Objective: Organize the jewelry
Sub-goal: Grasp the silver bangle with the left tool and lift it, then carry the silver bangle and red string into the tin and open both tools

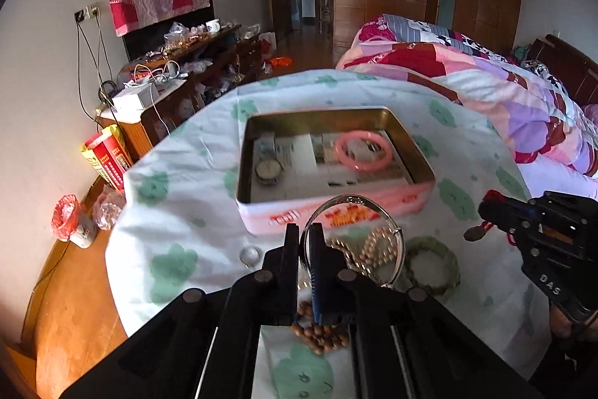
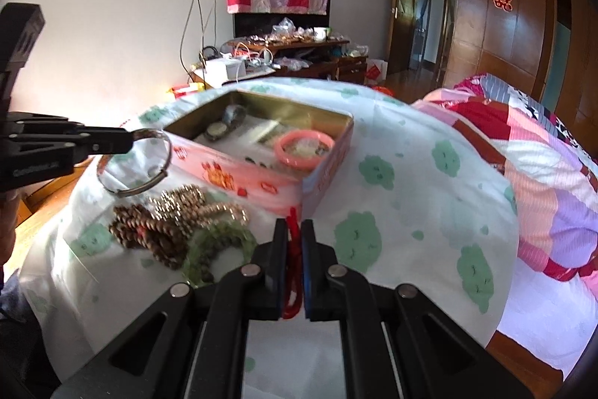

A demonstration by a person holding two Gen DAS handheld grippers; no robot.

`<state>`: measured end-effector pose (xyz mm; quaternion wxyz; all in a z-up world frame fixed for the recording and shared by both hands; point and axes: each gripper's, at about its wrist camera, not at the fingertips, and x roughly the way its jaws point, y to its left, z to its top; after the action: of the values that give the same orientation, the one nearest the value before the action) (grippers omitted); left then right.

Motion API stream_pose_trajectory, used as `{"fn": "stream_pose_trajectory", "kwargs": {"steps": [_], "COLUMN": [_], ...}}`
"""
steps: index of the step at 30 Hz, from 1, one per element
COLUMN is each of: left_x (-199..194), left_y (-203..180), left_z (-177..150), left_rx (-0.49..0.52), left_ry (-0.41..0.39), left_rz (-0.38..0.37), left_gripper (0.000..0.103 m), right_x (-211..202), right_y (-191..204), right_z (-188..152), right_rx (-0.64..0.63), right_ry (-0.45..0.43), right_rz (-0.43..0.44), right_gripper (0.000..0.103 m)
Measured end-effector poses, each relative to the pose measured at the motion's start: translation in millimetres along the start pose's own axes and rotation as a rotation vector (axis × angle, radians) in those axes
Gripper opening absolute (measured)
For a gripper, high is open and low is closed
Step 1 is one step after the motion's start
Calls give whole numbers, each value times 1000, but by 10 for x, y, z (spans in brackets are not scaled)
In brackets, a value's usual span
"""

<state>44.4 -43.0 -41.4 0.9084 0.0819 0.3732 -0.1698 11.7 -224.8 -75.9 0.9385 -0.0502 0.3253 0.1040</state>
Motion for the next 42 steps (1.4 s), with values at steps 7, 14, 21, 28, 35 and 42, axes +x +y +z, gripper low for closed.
{"fn": "stream_pose_trajectory", "kwargs": {"steps": [7,14,21,28,35,42], "left_x": [64,266,522,758,950,1099], "left_y": [75,181,205,238,262,230], "left_z": [239,517,723,768,759,713], "left_rx": [24,39,39,22,31,48], "left_ry": [-18,-17,0,32,67,98], "left_rz": [32,73,103,112,115,98], "left_gripper": [4,4,4,4,4,6], "right_x": [-8,71,242,573,886,1067], "right_y": [-102,-211,-169,-62,-26,-16], "right_z": [220,548,834,1012,1000,949], "right_rx": [6,-7,-29,-58,-55,-64], "right_ry": [-23,-49,-69,-52,-9,39], "right_rz": [12,8,2,-5,-3,-12], "right_gripper": [7,7,7,7,7,7]}}
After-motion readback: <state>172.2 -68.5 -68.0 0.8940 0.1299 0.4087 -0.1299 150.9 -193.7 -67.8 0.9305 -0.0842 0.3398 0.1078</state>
